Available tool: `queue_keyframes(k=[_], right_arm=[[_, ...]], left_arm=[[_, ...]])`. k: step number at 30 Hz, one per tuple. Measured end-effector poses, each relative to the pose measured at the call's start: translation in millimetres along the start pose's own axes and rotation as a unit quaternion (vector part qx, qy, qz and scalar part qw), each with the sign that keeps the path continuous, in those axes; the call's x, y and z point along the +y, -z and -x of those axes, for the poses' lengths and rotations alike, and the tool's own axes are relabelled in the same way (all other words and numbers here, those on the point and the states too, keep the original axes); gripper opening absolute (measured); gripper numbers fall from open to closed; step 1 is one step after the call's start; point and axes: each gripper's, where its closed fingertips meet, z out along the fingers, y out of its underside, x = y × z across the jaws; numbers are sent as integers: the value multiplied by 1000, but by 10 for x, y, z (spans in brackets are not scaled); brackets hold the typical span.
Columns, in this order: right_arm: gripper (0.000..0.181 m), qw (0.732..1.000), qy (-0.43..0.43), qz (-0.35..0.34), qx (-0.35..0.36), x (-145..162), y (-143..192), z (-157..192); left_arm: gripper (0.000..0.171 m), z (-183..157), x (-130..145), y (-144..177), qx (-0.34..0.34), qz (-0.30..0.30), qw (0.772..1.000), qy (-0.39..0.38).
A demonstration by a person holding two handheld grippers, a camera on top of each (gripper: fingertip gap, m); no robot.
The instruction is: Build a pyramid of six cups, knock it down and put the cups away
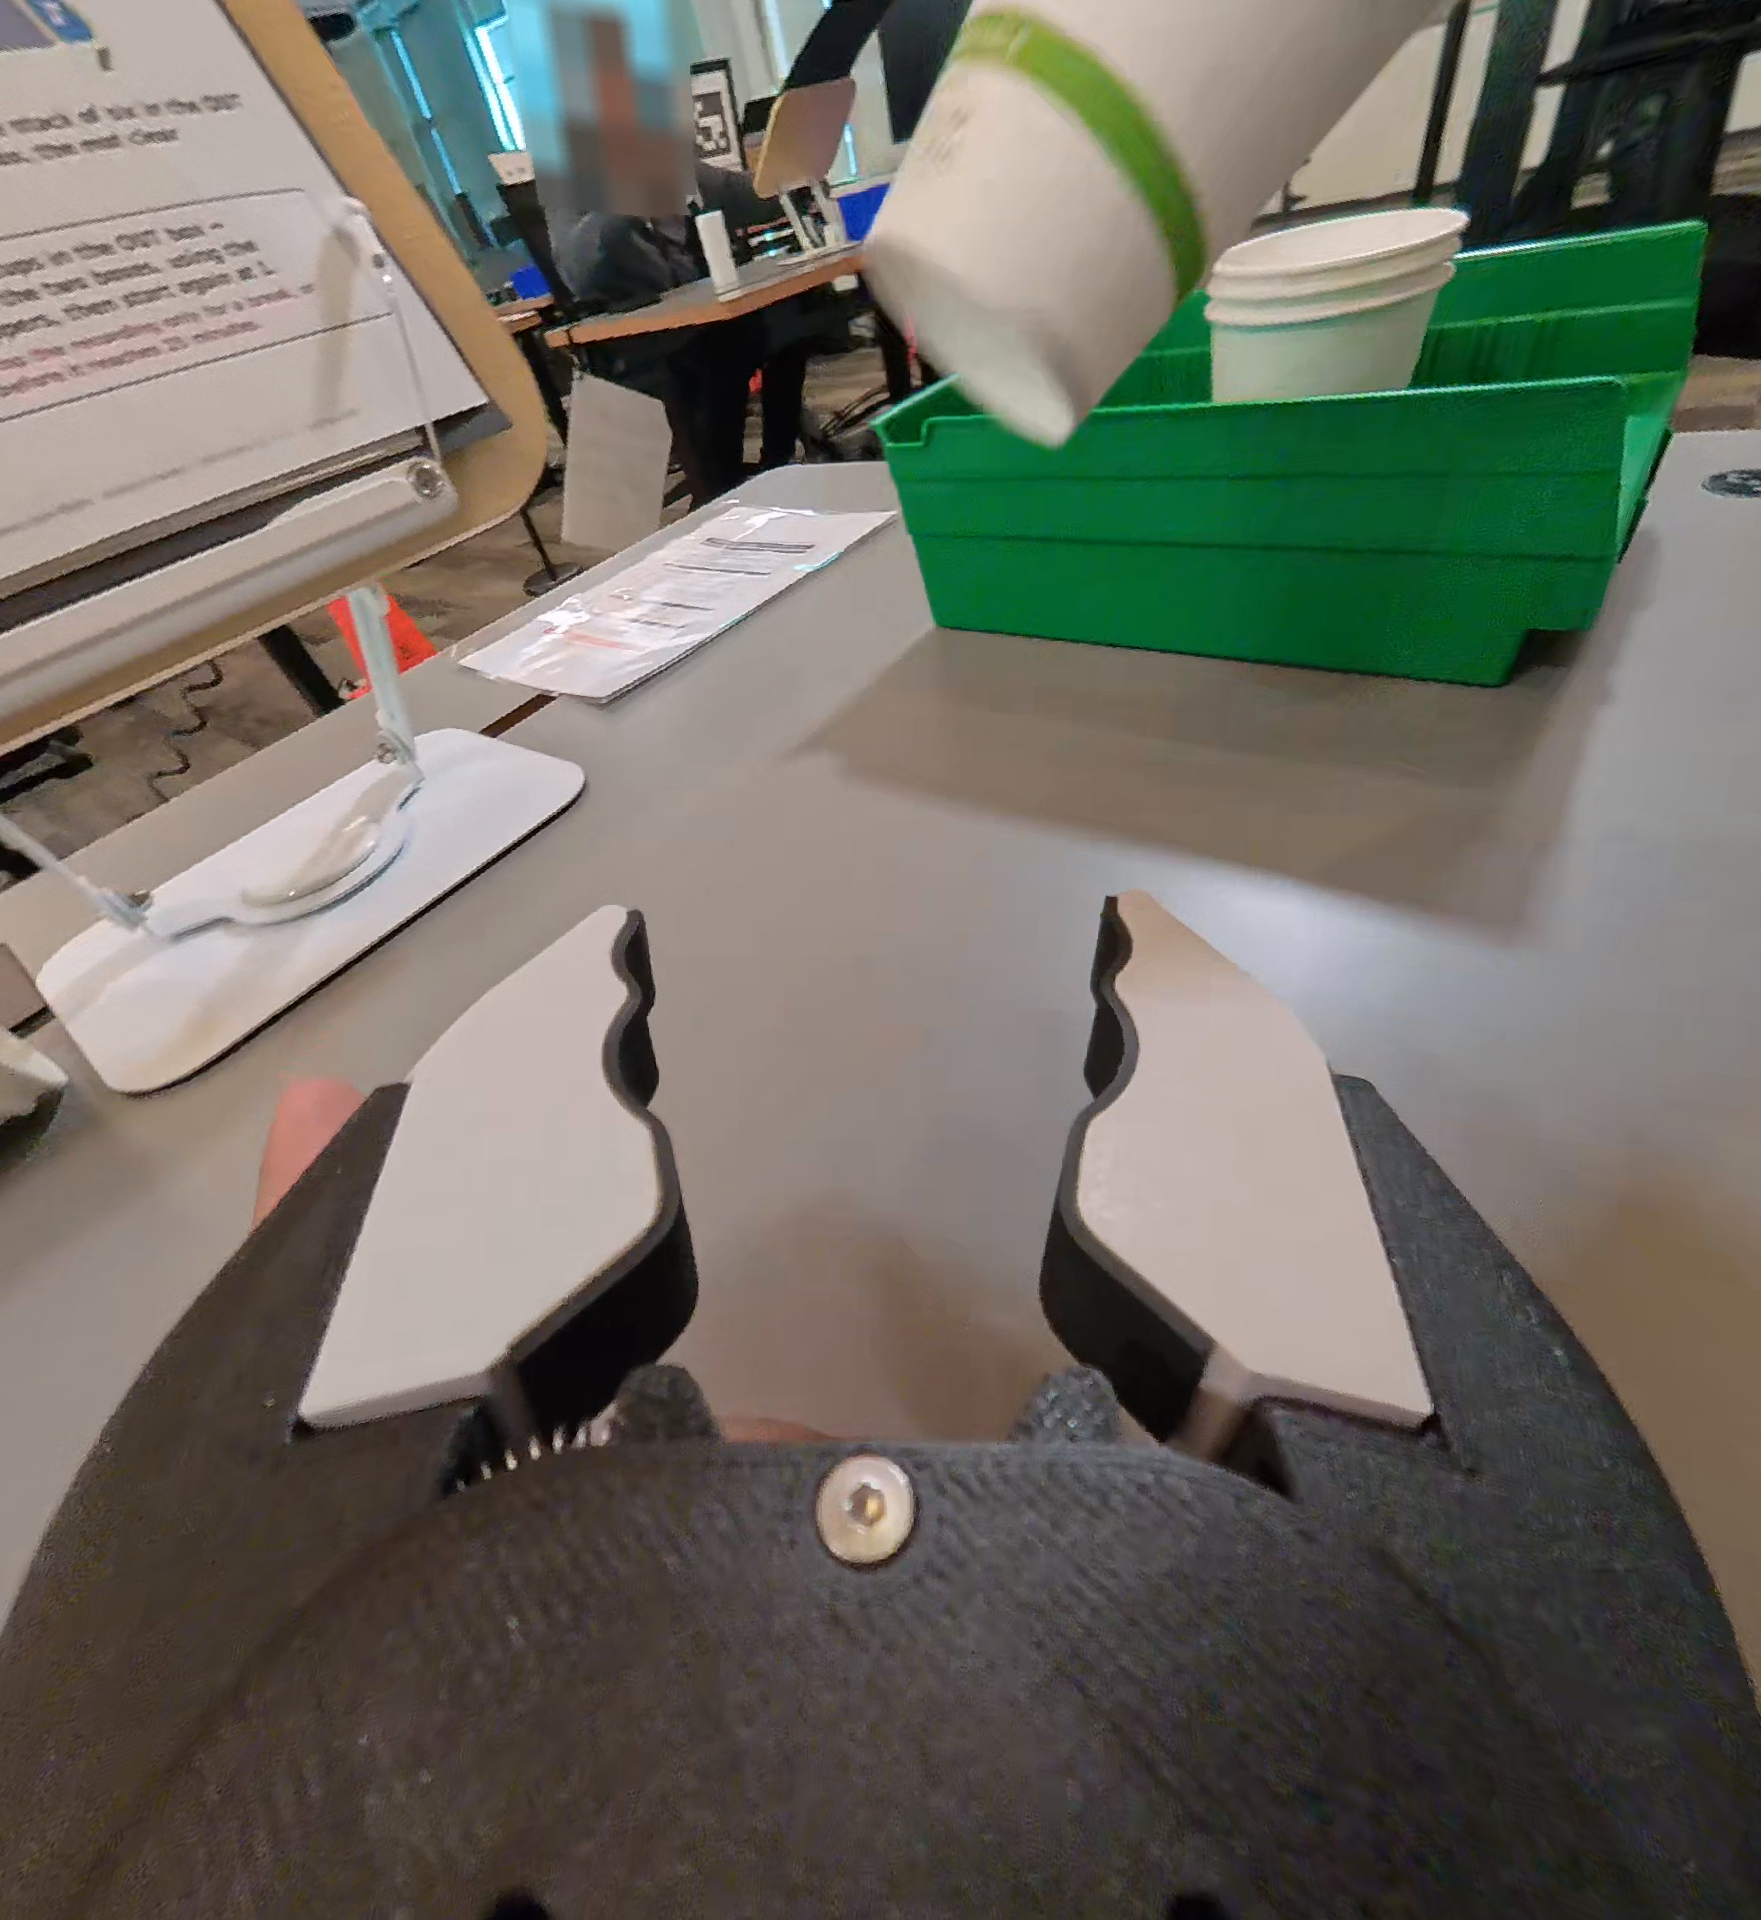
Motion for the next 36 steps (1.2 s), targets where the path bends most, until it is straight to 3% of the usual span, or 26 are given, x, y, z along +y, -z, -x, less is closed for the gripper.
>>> queue_keyframes(k=[5, 9, 14, 24, 27, 30, 36], right_arm=[[1, 973, -29, 162, 165, 574, 890, -597], [1, 966, -96, 178, 158, 839, 1211, -613], [2, 958, -92, 204, 182, 984, 1219, -724], [2, 945, -75, 265, 176, 1243, 886, -781], [17, 942, -65, 263, 200, 1259, 871, -844], [33, 944, -59, 246, 213, 1223, 876, -873], [35, 948, -48, 202, 240, 1064, 958, -950]], left_arm=[[81, 77, 57, 126, -29, 9, 1000, -1], [81, 119, 55, 200, -43, 6, 999, 17], [80, 118, 54, 213, -51, 7, 998, 22], [80, 19, 108, 157, -41, 19, 999, 10], [80, 45, 86, 170, -44, 15, 999, 16], [81, 170, 12, 234, -61, 9, 997, 38], [80, 638, -154, 504, -117, -34, 986, 117]])
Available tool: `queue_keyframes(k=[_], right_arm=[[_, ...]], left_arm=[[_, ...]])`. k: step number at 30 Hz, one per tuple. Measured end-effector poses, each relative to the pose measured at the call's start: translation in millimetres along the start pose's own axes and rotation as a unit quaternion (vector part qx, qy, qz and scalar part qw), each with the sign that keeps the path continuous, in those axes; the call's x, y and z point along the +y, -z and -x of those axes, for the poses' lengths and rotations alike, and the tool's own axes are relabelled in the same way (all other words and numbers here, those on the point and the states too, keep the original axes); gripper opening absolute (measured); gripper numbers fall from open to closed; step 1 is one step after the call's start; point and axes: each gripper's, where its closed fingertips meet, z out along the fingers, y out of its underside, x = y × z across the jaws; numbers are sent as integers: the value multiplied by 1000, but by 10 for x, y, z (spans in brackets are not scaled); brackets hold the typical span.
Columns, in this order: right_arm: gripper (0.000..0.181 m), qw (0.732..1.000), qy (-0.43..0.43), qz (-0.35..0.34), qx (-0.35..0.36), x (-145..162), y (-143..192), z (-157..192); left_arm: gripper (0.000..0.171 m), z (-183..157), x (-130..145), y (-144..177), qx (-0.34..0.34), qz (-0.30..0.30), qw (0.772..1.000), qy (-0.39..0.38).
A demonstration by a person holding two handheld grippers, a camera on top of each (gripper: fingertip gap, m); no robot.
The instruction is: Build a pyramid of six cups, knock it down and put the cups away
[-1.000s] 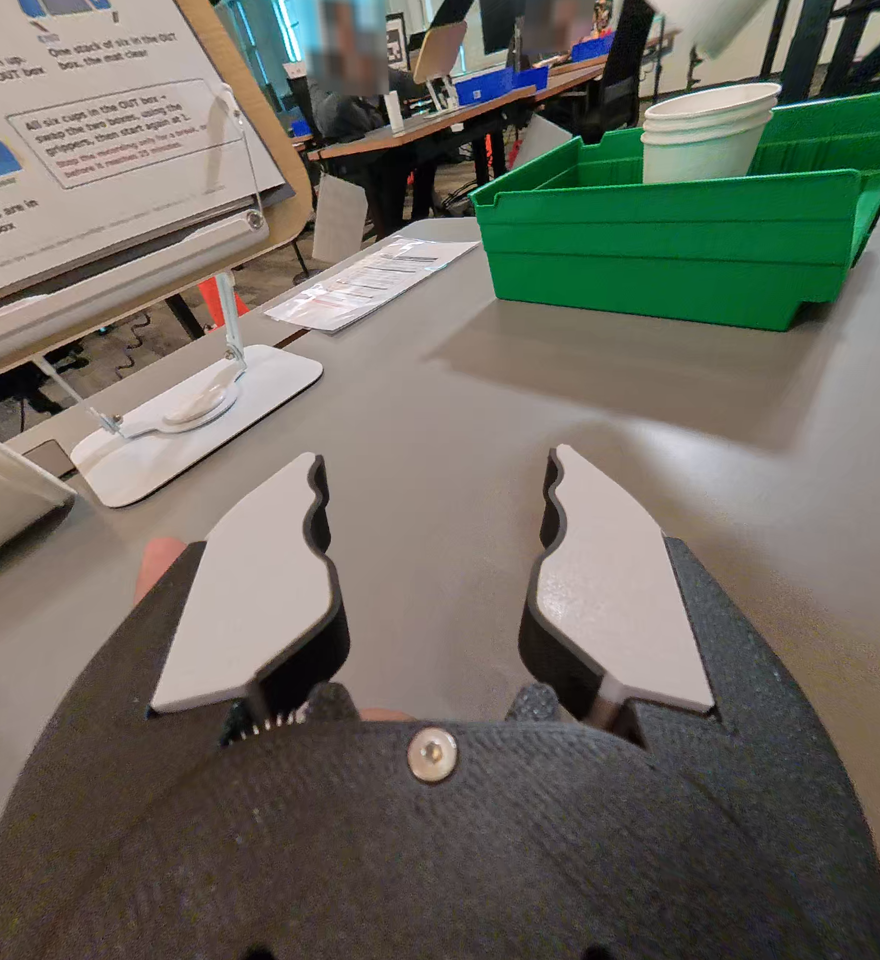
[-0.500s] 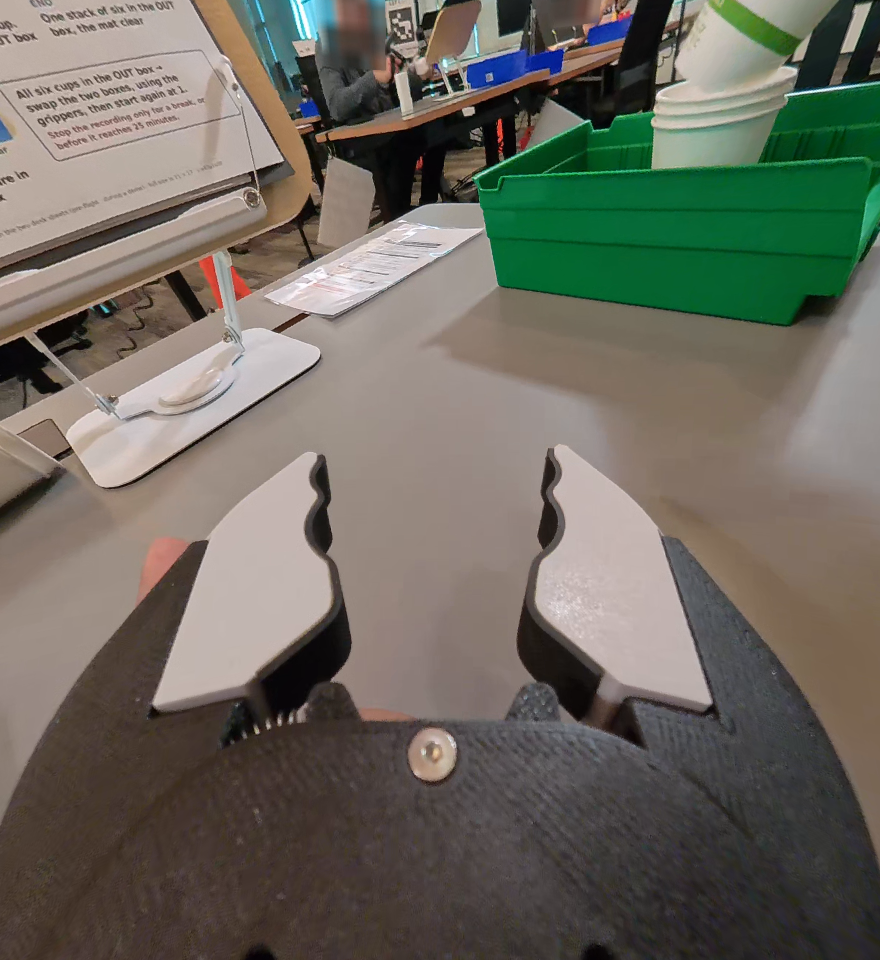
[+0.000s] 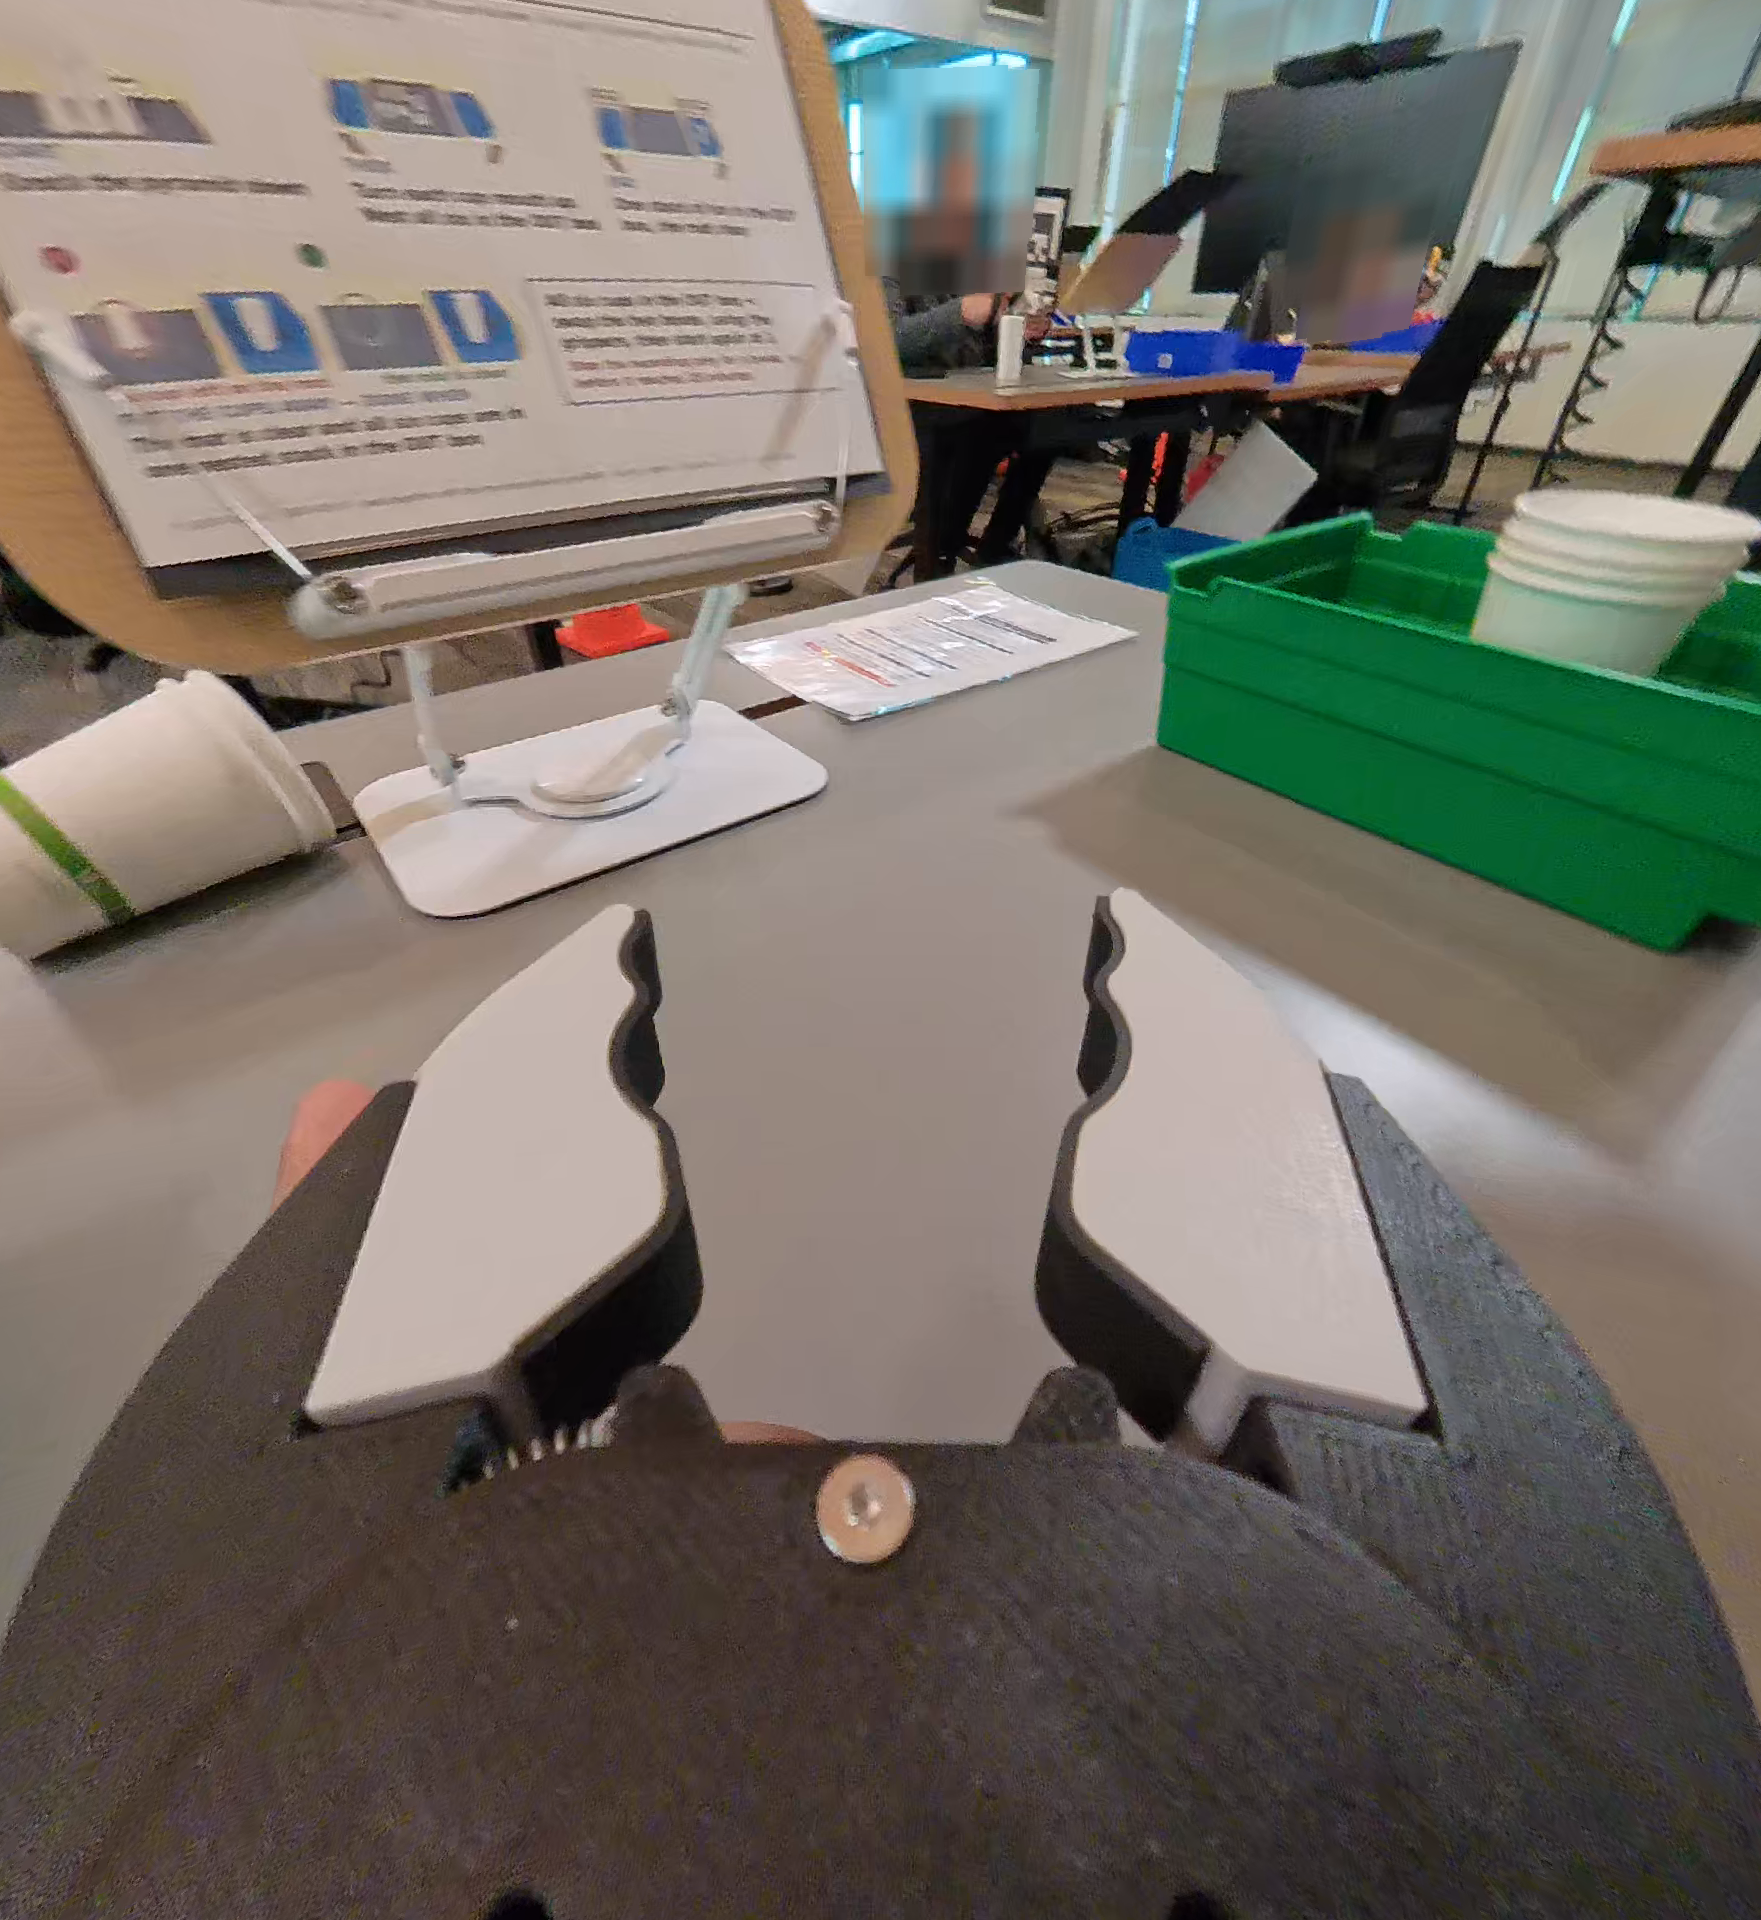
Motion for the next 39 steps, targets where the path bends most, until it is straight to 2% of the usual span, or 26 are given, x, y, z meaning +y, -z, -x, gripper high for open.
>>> queue_keyframes(k=[2, 4, 6, 9, 11, 13, 16, 21, 24, 27, 28, 30, 32, 34, 39], right_arm=[[35, 1000, 3, -28, 9, -99, 82, -13], [34, 998, 6, -66, 20, -239, 179, -20], [33, 994, 11, -105, 30, -394, 274, -17], [31, 987, 17, -157, 39, -650, 401, 10], [29, 981, 17, -190, 39, -842, 457, 44], [28, 976, 19, -213, 38, -1022, 472, 93], [26, 972, 28, -231, 45, -1245, 454, 195], [27, 967, 52, -249, 23, -1565, 431, 488], [19, 963, 70, -259, 4, -1698, 397, 643], [20, 964, 87, -250, -5, -1725, 310, 739], [20, 965, 91, -246, -7, -1715, 284, 755], [21, 966, 94, -239, -3, -1685, 258, 743], [21, 966, 92, -240, 3, -1657, 269, 702], [20, 965, 84, -247, 2, -1646, 307, 674], [20, 963, 79, -257, 5, -1644, 384, 643]], left_arm=[[81, 184, -113, 42, -12, 4, 1000, 11], [83, 436, -309, 88, -22, 11, 1000, -12], [84, 803, -549, 87, -33, 32, 995, -86], [94, 1582, -800, -85, -51, 119, 969, -212], [97, 2109, -811, -280, -41, 179, 952, -247], [97, 2548, -697, -504, -16, 231, 939, -254], [84, 3006, -507, -878, 15, 262, 922, -286], [85, 3306, 9, -1441, 77, 340, 890, -294], [89, 3445, 308, -1696, 84, 383, 867, -308], [87, 3510, 467, -1924, 87, 382, 872, -293], [88, 3577, 512, -1967, 76, 390, 871, -291], [90, 3681, 695, -1952, 67, 441, 853, -272], [88, 3744, 828, -1927, 63, 466, 839, -273], [72, 3779, 830, -1955, 52, 452, 844, -284], [71, 3796, 777, -1924, 39, 439, 856, -270]])
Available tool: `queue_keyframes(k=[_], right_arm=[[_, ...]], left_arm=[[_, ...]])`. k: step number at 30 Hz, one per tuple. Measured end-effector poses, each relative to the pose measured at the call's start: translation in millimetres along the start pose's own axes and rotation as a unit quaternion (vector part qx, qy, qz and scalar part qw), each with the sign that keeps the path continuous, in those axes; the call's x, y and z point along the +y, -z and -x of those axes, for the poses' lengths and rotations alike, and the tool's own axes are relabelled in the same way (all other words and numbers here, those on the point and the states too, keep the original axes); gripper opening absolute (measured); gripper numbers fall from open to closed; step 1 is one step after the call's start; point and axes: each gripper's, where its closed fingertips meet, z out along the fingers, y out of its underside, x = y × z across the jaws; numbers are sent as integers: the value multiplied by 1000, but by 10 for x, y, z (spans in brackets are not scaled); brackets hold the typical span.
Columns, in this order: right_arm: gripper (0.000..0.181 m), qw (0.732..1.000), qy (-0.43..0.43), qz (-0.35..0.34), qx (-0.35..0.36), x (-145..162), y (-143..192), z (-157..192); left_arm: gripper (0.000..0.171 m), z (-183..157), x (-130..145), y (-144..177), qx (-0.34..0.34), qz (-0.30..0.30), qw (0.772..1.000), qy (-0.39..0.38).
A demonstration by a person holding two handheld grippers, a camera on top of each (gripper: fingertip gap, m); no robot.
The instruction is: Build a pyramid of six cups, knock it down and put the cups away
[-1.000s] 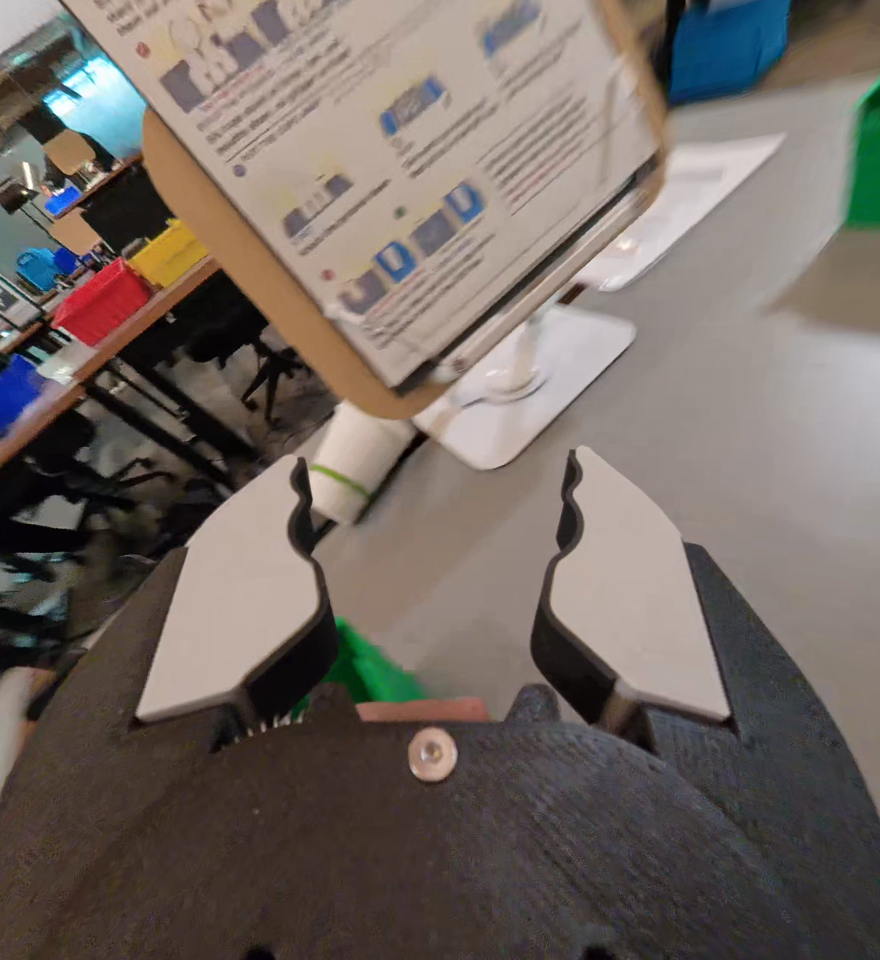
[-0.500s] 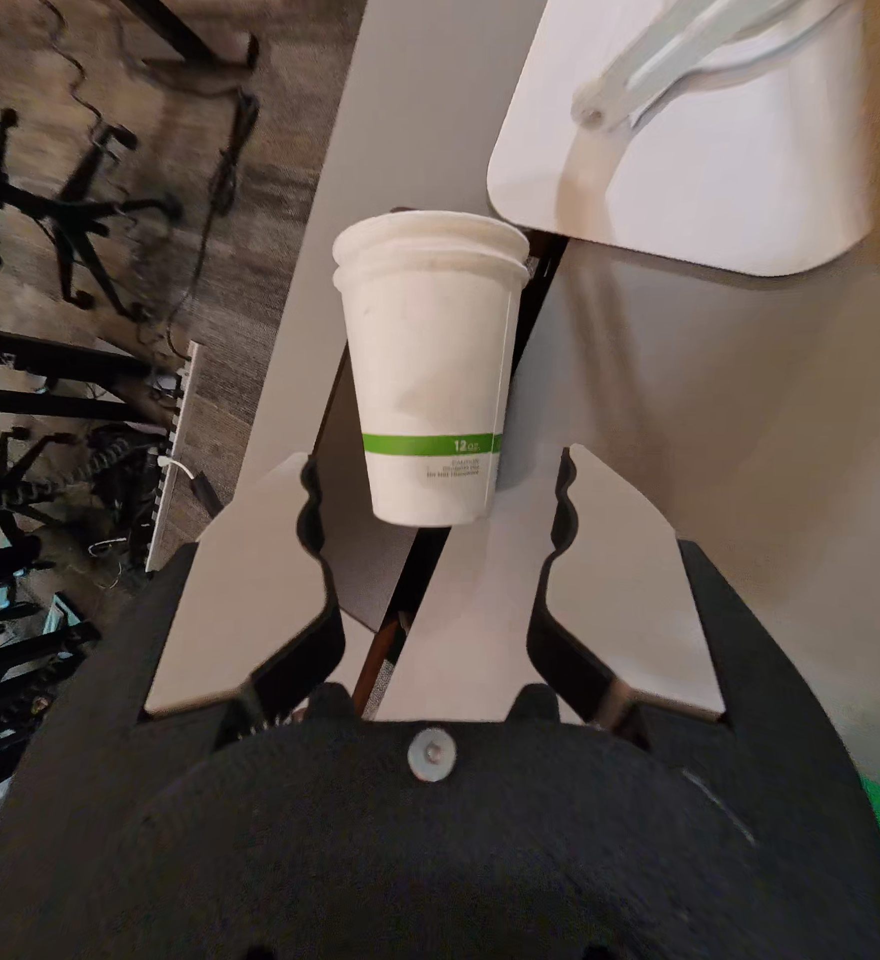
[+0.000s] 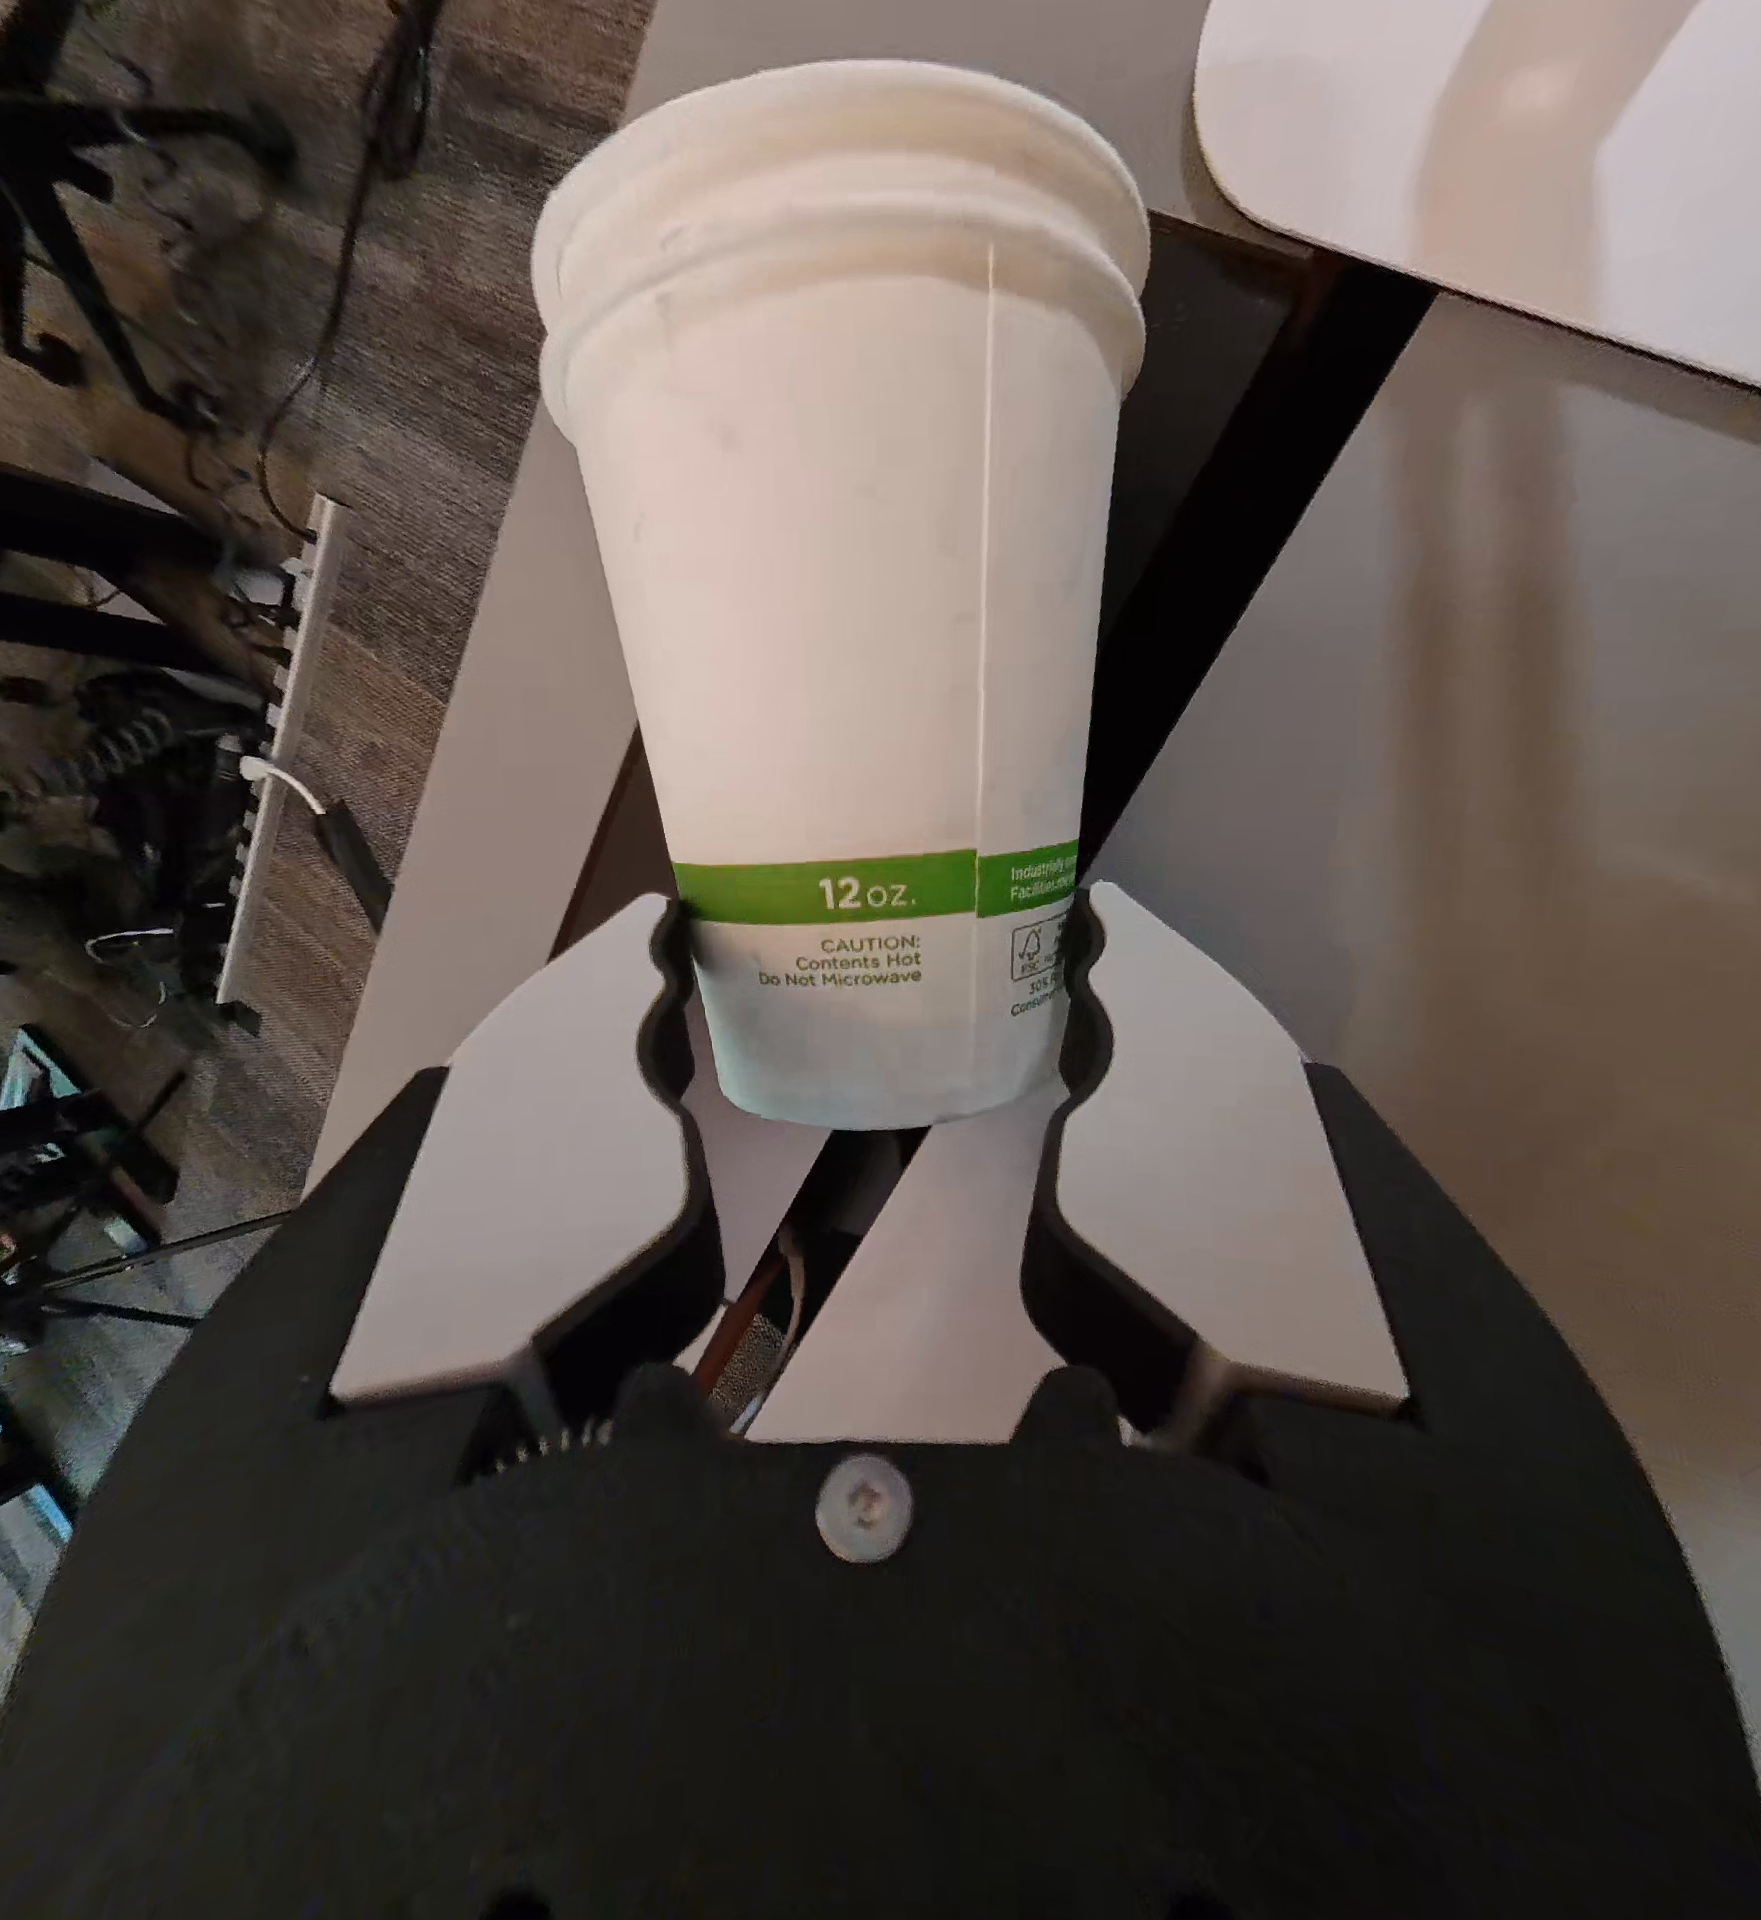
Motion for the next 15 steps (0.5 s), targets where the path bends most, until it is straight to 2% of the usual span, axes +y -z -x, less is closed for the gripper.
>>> queue_keyframes(k=[4, 8, 12, 15], right_arm=[[19, 1000, 4, -7, 1, -62, 36, 12], [19, 1000, 6, -28, -4, -173, 103, 47], [19, 999, 6, -51, -14, -274, 208, 104], [19, 997, 12, -71, -20, -371, 321, 166]], left_arm=[[71, 236, 32, 258, -47, -19, 998, 49], [70, 316, 190, 681, -49, -38, 992, 109], [69, 76, 335, 1119, -11, -65, 987, 144], [70, -226, 429, 1296, 27, -60, 987, 148]])
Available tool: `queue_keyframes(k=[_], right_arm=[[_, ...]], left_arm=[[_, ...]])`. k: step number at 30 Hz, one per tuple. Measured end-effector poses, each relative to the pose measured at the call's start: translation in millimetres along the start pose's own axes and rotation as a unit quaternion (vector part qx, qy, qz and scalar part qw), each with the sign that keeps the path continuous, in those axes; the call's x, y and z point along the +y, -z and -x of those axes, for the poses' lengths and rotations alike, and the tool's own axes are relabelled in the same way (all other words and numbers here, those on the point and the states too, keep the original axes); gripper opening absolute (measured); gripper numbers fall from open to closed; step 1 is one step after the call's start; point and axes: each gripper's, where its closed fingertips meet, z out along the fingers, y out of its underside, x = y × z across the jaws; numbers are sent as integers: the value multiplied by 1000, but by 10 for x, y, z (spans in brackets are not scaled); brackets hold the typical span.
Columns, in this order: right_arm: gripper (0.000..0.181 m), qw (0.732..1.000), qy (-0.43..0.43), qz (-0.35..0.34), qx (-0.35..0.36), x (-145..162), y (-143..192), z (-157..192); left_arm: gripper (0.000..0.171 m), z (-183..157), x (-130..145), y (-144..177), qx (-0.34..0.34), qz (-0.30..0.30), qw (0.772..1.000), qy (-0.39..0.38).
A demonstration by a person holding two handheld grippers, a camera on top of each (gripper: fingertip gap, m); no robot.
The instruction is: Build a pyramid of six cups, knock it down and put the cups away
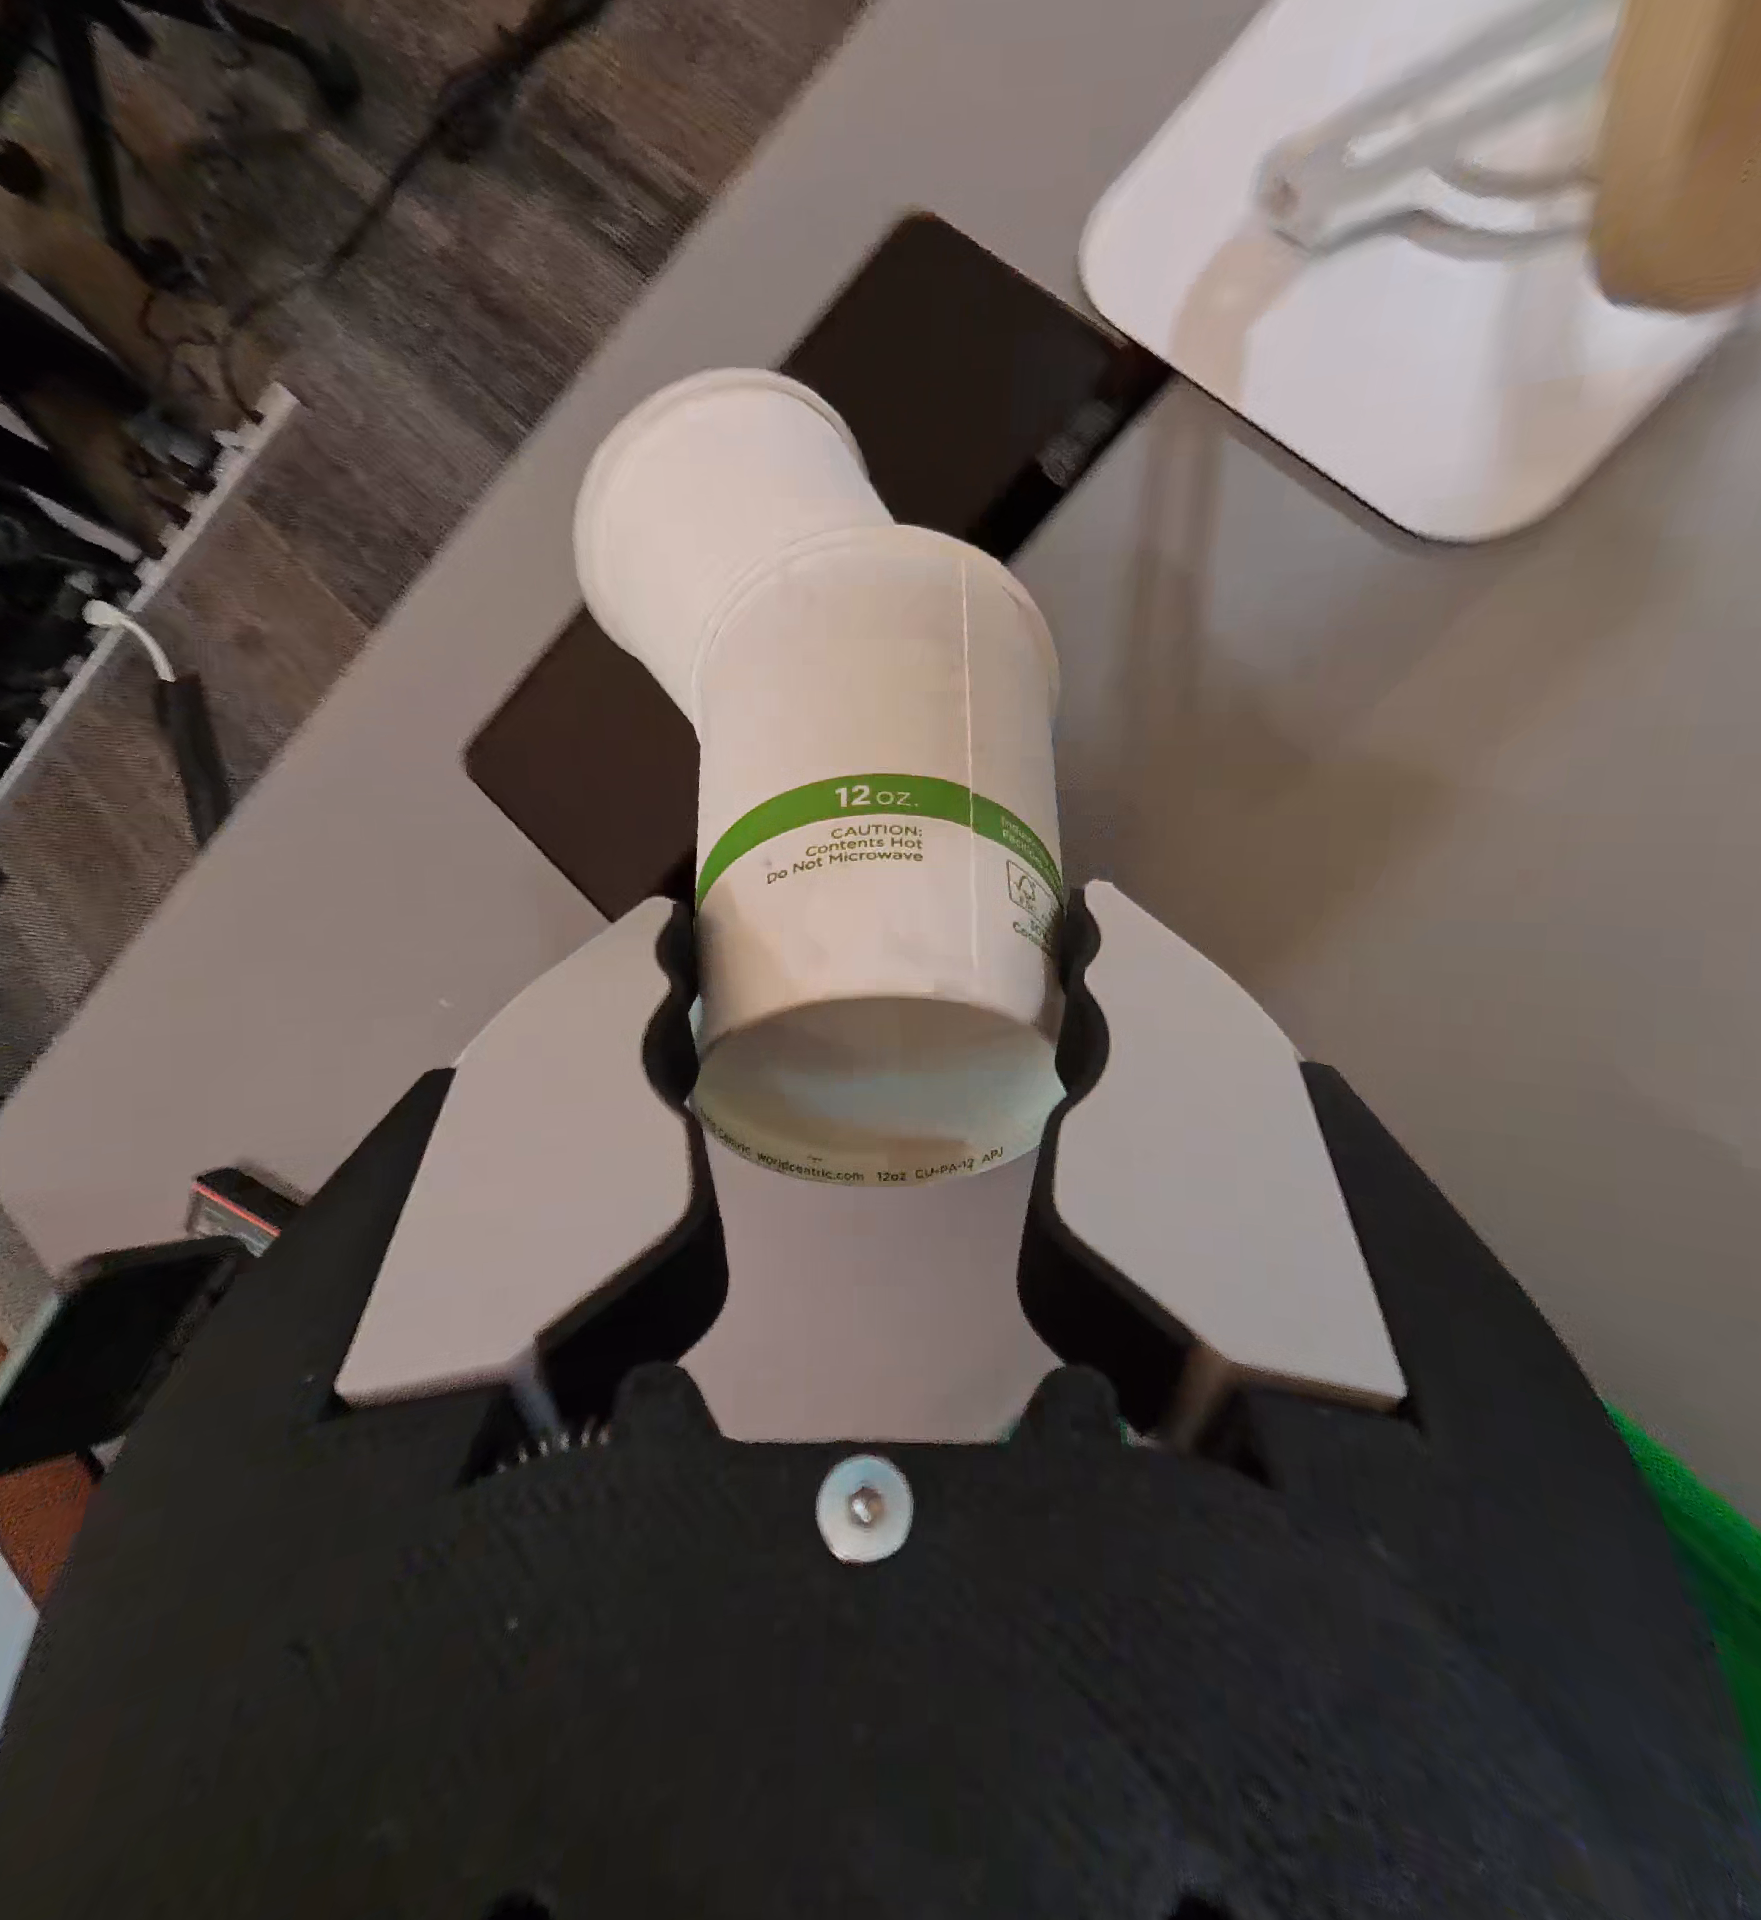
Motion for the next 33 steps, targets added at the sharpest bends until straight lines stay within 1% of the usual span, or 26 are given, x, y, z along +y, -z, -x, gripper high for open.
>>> queue_keyframes(k=[2, 4, 6, 10, 13, 15, 18, 22, 24, 25, 26, 27, 28, 29, 31, 33], right_arm=[[19, 1000, 5, -12, 0, -77, 72, 24], [19, 1000, 7, -25, 1, -150, 143, 39], [19, 999, 6, -36, 3, -210, 199, 37], [19, 999, 7, -49, 7, -278, 239, 25], [18, 999, 7, -47, 0, -274, 188, 69], [18, 999, 11, -38, -3, -245, 125, 107], [18, 1000, 16, -25, -8, -216, 15, 168], [18, 999, 13, -17, -25, -199, -152, 267], [18, 999, 16, -6, -30, -164, -237, 307], [18, 999, 17, -1, -33, -143, -275, 329], [18, 999, 18, 4, -36, -123, -310, 351], [18, 999, 18, 8, -39, -103, -343, 369], [18, 999, 18, 12, -40, -82, -372, 383], [18, 999, 18, 16, -41, -60, -397, 389], [19, 999, 18, 25, -39, -17, -436, 385], [19, 999, 16, 32, -35, 17, -450, 372]], left_arm=[[70, -130, 95, 41, -3, 22, 999, -24], [70, -219, 126, 68, -5, 30, 999, -37], [70, -271, 98, 105, -1, 24, 999, -30], [70, -338, -63, 215, 8, -1, 1000, -21], [70, -204, -162, 225, -22, -18, 999, -19], [70, -53, -254, 190, -44, -46, 998, 19], [70, 83, -318, 22, -58, -65, 993, 79], [68, 185, -499, -156, -81, -99, 986, 105], [65, 185, -588, -226, -73, -108, 986, 103], [62, 209, -634, -253, -79, -113, 985, 99], [49, 248, -700, -259, -89, -126, 983, 96], [48, 300, -794, -246, -99, -146, 979, 100], [47, 326, -894, -235, -93, -166, 976, 108], [47, 299, -967, -260, -73, -173, 976, 108], [46, 246, -992, -392, -47, -143, 984, 99], [46, 88, -956, -544, 10, -98, 990, 103]])
